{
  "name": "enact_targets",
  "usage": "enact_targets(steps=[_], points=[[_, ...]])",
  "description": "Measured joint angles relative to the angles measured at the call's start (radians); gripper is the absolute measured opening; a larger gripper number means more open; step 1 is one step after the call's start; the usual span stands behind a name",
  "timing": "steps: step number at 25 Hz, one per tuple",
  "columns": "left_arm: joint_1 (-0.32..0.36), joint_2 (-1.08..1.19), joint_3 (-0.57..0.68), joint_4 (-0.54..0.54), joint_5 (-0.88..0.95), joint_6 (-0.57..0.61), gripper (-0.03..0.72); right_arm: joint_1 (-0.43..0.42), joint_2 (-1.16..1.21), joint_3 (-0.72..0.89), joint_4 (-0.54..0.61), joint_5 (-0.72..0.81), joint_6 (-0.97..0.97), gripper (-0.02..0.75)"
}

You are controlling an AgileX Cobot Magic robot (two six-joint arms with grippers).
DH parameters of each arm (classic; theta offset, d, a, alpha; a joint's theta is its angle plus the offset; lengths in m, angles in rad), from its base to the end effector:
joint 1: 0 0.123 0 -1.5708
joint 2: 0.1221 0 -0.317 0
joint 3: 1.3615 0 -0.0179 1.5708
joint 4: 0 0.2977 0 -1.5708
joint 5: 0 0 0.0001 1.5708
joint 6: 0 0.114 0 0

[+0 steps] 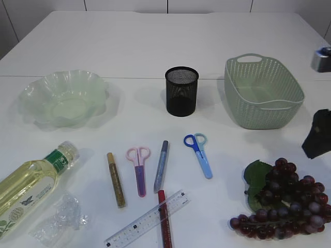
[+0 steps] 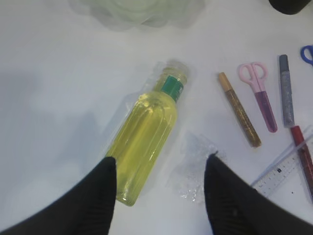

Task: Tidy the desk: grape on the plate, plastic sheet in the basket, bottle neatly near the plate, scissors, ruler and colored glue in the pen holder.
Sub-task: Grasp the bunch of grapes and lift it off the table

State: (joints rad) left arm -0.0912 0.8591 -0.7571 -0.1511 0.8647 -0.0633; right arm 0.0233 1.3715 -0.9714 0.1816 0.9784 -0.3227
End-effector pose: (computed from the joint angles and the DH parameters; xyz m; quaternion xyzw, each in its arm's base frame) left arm 0.1923 -0.0307 0.3131 -0.0135 0.9385 -0.0965 0.3314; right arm 0.2957 0.0240 0.2563 -0.1307 0.9783 0.0599 0.1493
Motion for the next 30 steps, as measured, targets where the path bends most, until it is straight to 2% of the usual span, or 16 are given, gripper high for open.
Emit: enact_targets(steps=[8, 16, 22, 30], points=[[0.000, 0.185, -0.096, -0.023, 0.198, 0.008, 0.389, 0.120, 0.184, -0.027, -0.082, -0.010, -0.190, 0.561], [0.000, 0.219, -0.096, -0.049, 0.258, 0.045, 0.372, 0.124, 0.294, -0.029, -0.133, -0.064, -0.198, 0.563], [0.000, 0.219, -0.096, -0.062, 0.258, 0.046, 0.372, 0.124, 0.316, -0.033, -0.165, -0.121, -0.201, 0.629], [0.000, 0.219, -0.096, -0.064, 0.258, 0.047, 0.372, 0.124, 0.316, -0.033, -0.174, -0.143, -0.238, 0.624]])
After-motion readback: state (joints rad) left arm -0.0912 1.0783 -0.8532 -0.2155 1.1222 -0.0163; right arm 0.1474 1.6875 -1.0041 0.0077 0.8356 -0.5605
